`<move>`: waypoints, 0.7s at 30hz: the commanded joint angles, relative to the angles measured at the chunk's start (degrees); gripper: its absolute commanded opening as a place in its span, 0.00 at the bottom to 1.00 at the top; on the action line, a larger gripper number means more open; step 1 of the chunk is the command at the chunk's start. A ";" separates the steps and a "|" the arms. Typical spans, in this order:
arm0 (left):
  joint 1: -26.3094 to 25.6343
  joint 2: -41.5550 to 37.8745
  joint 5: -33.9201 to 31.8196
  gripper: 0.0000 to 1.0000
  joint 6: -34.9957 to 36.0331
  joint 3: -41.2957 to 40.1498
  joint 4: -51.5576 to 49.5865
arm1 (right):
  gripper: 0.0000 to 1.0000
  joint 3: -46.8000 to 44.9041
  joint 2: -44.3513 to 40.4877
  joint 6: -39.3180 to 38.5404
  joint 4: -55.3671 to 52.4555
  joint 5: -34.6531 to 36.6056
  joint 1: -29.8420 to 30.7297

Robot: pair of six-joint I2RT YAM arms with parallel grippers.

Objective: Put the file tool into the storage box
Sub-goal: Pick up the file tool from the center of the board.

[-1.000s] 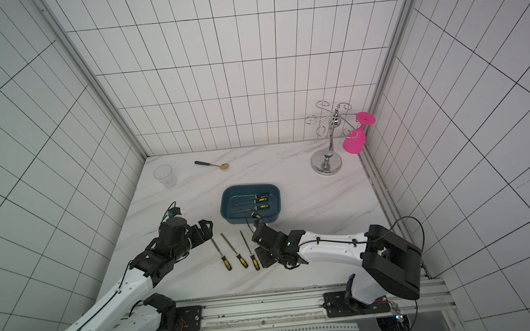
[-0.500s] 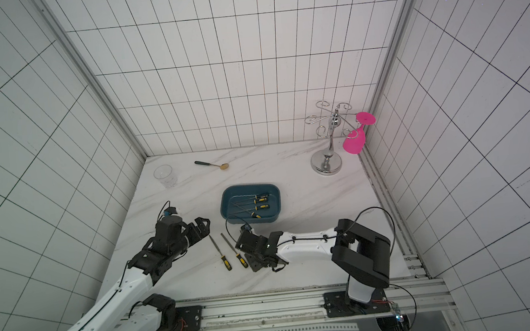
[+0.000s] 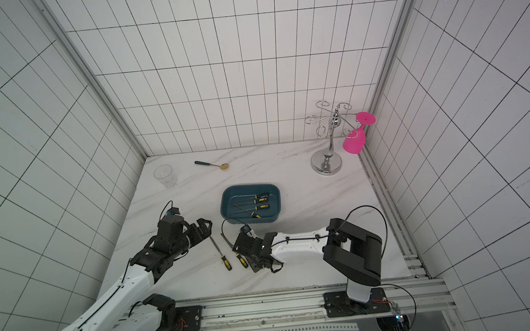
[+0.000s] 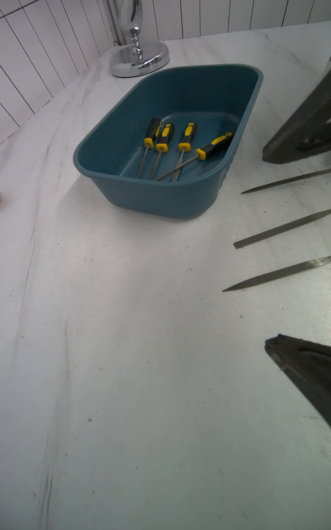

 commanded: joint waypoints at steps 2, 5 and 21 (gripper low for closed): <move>0.21 0.72 0.36 0.98 0.29 0.90 0.58 | 0.43 -1.13 -0.97 0.98 -0.73 -0.48 1.11; 0.21 0.88 0.53 0.98 0.18 1.04 0.08 | 0.34 -0.80 0.14 1.53 -0.80 -0.07 1.50; 0.21 -7.81 0.74 0.98 -0.25 3.22 -2.67 | 0.09 -1.63 -17.07 -10.24 -4.56 4.65 1.77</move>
